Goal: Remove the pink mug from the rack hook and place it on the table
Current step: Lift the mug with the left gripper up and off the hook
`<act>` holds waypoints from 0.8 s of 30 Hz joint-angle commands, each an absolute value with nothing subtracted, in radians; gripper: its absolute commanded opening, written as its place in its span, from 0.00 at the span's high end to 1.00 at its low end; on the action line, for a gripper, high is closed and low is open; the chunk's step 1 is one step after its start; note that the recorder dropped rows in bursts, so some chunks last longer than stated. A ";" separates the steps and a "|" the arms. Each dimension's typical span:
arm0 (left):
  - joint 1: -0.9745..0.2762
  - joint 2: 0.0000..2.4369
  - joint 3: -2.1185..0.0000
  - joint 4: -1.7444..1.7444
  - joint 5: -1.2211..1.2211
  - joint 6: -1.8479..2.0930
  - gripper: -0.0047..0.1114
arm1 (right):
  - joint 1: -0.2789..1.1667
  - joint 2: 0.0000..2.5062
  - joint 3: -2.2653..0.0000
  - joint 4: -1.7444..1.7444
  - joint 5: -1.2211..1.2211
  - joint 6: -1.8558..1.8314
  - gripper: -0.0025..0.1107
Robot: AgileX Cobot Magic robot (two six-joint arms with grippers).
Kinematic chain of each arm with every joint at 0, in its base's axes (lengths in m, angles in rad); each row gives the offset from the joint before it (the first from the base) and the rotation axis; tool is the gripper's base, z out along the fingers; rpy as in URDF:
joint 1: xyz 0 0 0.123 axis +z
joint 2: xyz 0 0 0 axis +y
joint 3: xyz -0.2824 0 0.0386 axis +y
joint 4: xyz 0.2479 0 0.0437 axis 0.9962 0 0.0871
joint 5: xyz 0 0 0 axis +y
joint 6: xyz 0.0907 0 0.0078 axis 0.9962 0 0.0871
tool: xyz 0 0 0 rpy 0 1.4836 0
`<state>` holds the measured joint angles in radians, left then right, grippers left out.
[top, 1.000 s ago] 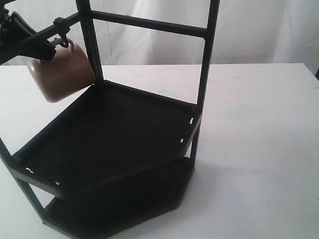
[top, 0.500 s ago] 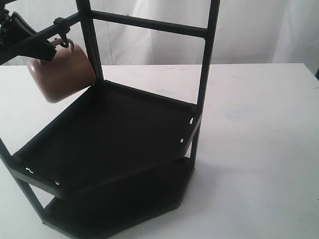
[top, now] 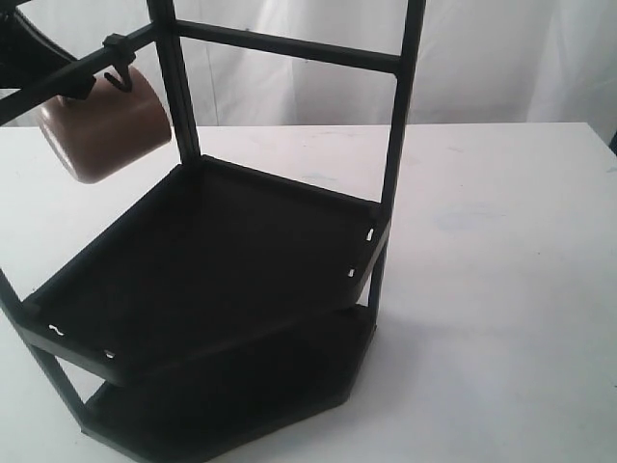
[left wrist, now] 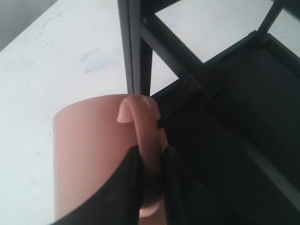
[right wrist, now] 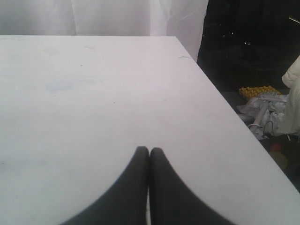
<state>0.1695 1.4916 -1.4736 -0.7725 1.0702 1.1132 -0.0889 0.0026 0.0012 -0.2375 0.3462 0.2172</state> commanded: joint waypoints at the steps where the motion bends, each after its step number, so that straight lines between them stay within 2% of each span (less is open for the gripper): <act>1: 0.166 1.477 -1.476 -0.787 1.065 1.097 0.96 | -0.088 0.000 0.000 -0.236 0.344 0.218 0.98; 15: 0.178 1.477 -1.476 -0.689 0.947 0.988 0.96 | -0.088 0.000 0.000 -0.236 0.344 0.218 0.98; 24: 0.370 1.477 -1.476 -0.952 0.935 0.998 0.96 | -0.088 0.000 0.000 -0.236 0.344 0.218 0.98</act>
